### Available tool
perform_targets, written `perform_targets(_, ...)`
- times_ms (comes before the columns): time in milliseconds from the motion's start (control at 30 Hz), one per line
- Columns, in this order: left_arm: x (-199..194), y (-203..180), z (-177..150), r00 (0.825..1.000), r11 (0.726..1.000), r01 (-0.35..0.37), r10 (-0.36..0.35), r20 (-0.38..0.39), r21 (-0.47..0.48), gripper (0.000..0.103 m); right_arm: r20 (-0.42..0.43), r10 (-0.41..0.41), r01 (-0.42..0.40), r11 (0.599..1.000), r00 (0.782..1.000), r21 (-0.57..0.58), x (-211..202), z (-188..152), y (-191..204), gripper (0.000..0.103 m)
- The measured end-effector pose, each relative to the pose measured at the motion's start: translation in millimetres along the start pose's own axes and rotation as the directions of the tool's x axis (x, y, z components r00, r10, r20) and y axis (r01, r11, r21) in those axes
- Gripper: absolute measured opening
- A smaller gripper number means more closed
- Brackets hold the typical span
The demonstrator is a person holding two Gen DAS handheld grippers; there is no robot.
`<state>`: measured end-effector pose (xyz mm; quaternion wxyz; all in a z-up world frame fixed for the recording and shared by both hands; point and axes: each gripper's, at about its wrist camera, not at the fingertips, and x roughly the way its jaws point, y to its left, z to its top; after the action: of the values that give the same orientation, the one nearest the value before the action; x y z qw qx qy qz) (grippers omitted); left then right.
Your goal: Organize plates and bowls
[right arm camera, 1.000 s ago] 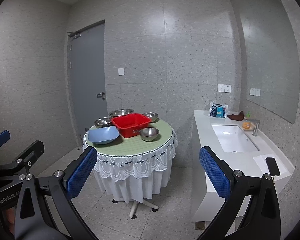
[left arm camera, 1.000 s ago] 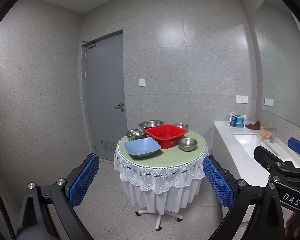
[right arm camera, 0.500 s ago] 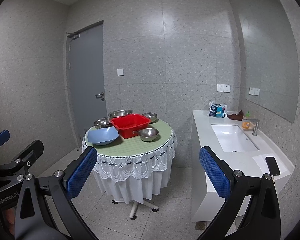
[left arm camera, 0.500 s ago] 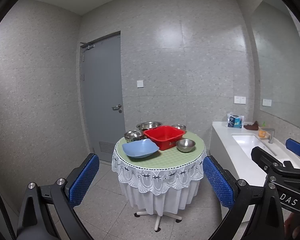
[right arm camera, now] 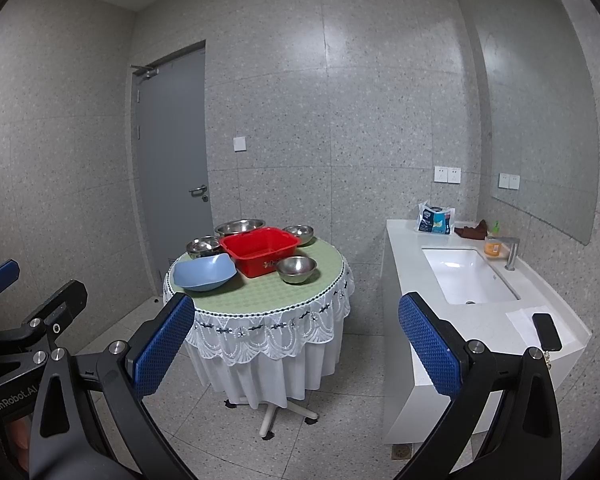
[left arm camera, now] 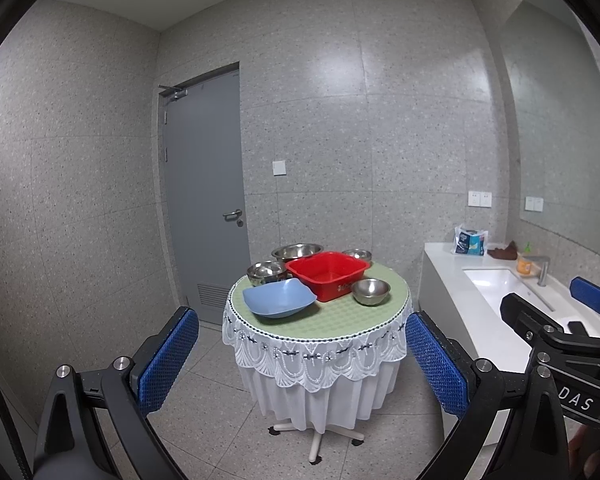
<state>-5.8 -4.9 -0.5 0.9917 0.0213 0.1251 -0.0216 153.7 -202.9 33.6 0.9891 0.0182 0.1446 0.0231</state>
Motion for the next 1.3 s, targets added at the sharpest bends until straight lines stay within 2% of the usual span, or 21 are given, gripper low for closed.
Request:
perform_targets(600, 19, -15, 7, 1.000, 1.000, -0.020, 0.020, -0.020, 0.003, 0.102, -0.025, 0.024, -0.024, 1.000, 0.999, 0.005, 26, 6, -7, 0.103)
perform_targets(1300, 64, -41, 37, 0.994, 0.997, -0.074, 0.073, -0.085, -0.018, 0.102, -0.090, 0.077, -0.079, 0.997, 0.993, -0.011, 76, 19, -24, 0.103)
